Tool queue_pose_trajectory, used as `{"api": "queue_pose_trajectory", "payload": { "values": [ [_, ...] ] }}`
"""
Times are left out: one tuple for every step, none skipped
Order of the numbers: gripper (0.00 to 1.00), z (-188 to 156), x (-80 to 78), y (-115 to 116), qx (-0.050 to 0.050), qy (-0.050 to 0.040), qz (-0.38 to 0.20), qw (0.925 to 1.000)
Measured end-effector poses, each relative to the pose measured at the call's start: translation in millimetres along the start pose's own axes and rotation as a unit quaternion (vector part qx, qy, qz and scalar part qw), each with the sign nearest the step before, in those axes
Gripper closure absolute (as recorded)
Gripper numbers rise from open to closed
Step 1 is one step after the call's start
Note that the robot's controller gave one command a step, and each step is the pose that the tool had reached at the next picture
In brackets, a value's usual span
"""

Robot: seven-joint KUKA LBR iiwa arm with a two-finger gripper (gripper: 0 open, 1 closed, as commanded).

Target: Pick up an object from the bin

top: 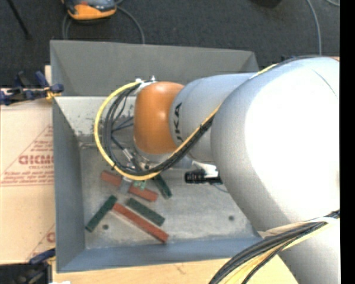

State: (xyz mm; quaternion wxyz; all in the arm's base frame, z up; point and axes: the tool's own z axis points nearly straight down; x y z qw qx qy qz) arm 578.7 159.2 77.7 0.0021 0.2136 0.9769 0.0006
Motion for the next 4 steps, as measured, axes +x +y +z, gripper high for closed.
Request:
{"api": "queue_pose_trajectory", "payload": {
  "values": [
    [1.00,-16.8,0.7,-0.7,0.002,0.0028,0.000,1.0000],
    [1.00,-30.1,-0.5,0.2,0.000,0.0012,-0.001,1.0000],
    [1.00,-40.6,-0.8,0.4,0.000,0.0005,-0.001,1.0000],
    [1.00,-50.7,-0.3,-0.4,0.001,0.0024,-0.002,1.0000]
  ]
}}
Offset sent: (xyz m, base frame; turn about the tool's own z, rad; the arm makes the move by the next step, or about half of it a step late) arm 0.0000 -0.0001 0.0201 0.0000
